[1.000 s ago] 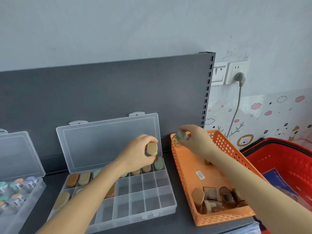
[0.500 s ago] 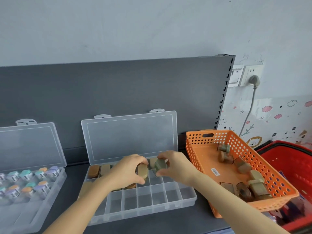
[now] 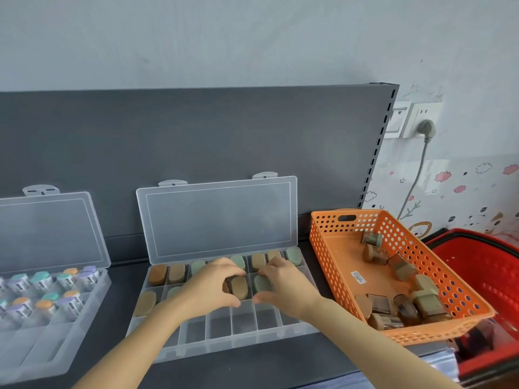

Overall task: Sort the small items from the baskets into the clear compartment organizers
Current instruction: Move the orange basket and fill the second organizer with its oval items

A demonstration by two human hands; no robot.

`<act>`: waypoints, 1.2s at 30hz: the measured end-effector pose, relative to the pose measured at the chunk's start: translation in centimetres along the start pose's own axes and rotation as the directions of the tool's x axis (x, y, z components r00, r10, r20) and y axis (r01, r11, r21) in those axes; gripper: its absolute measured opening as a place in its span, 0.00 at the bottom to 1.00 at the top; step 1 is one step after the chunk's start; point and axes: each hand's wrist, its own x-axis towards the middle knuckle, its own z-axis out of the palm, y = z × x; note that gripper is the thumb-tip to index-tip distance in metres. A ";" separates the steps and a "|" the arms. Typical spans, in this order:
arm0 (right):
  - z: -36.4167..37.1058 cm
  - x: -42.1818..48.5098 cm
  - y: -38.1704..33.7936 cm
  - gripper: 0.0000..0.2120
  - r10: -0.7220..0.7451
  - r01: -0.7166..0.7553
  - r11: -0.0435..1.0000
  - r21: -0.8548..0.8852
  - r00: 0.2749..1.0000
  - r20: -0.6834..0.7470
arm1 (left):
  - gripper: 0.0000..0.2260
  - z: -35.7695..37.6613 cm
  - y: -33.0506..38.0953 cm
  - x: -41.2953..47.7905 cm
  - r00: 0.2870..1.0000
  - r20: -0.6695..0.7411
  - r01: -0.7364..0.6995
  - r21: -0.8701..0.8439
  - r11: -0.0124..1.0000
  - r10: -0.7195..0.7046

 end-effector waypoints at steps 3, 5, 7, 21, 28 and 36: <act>-0.2 0.0 0.1 0.24 0.004 -0.004 1.000 0.012 1.000 0.002 | 0.26 -0.2 0.2 -0.2 0.999 -0.033 -0.003 -0.008 1.000 0.003; -0.7 -0.2 0.3 0.24 0.007 -0.007 0.999 0.039 1.000 0.006 | 0.25 -0.4 0.6 -0.4 0.999 -0.046 -0.015 -0.008 1.000 0.015; -1.5 -0.5 0.5 0.27 0.003 -0.002 0.997 0.082 1.000 -0.010 | 0.25 -0.6 1.2 -0.3 0.998 -0.051 -0.032 -0.010 0.999 0.031; -10.5 -5.8 10.7 0.22 0.251 -0.260 0.966 0.013 0.916 -0.312 | 0.23 0.9 10.3 4.7 0.967 -0.076 -0.247 -0.036 0.968 0.244; -12.2 -6.1 16.5 0.16 0.375 -0.379 0.926 -0.007 0.919 -0.119 | 0.23 2.6 15.4 9.6 0.949 -0.011 -0.314 0.054 0.948 0.315; -10.5 -2.2 20.8 0.16 0.400 -0.404 0.911 -0.085 0.915 -0.057 | 0.24 4.6 17.7 14.0 0.954 0.106 -0.292 0.121 0.949 0.280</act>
